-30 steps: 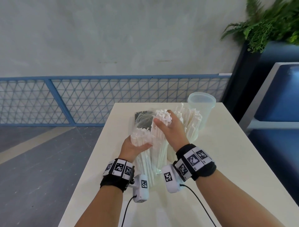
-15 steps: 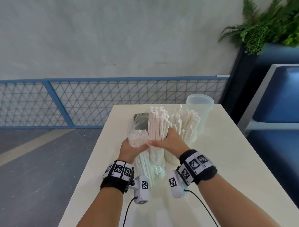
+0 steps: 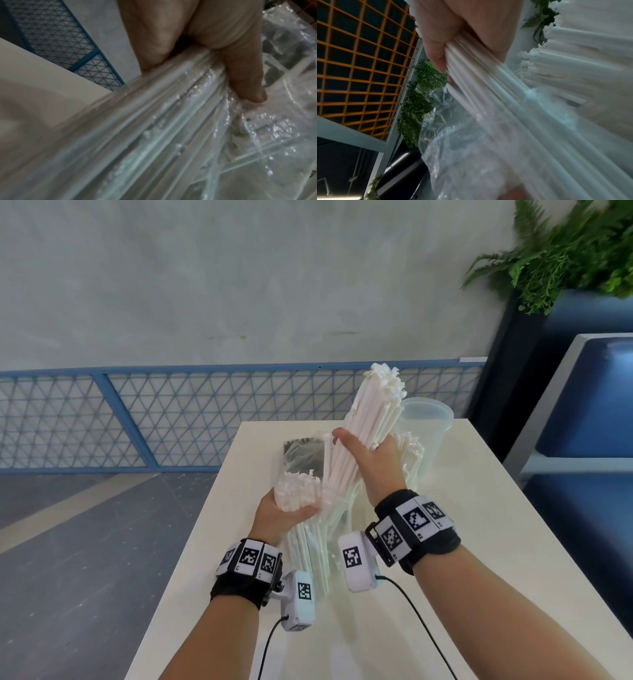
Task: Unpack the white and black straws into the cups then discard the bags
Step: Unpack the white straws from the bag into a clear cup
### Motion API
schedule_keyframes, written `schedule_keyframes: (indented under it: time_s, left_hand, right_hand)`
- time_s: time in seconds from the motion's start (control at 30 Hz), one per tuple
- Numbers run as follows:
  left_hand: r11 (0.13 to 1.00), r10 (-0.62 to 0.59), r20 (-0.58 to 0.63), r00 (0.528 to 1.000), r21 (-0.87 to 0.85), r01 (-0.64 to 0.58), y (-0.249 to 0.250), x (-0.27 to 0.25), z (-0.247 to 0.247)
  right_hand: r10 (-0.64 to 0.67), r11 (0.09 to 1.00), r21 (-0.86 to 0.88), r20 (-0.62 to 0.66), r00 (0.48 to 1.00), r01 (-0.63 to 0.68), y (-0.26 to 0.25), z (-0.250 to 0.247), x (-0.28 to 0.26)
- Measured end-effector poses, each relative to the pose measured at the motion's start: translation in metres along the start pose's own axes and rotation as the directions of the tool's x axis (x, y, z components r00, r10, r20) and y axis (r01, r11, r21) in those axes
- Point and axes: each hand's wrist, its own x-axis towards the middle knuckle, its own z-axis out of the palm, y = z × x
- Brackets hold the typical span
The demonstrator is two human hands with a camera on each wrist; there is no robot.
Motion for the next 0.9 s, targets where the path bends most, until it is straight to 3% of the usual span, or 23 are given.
schedule_keyframes:
  time_s: [0.23,0.43,0.7,0.9]
  left_hand:
    - [1.0,0.013,-0.002,1.0,-0.009,-0.013,0.004,-0.005,0.0]
    - [0.998,0.048,0.001,0.999,0.028,-0.048,0.009,-0.007,0.002]
    - [0.997,0.071,0.021,0.997,0.029,-0.072,0.012,-0.01,0.004]
    - [0.998,0.051,-0.009,0.999,0.023,-0.051,0.009,-0.008,-0.001]
  right_hand:
    - [0.064,0.998,0.021,0.02,0.998,-0.064,0.0,-0.002,0.001]
    - [0.147,0.987,0.044,0.128,0.981,-0.154,-0.007,-0.005,0.0]
    - [0.112,0.988,-0.13,0.285,0.952,-0.078,-0.007,-0.008,-0.006]
    - [0.097,0.995,0.009,0.256,0.962,-0.103,-0.006,-0.004,-0.011]
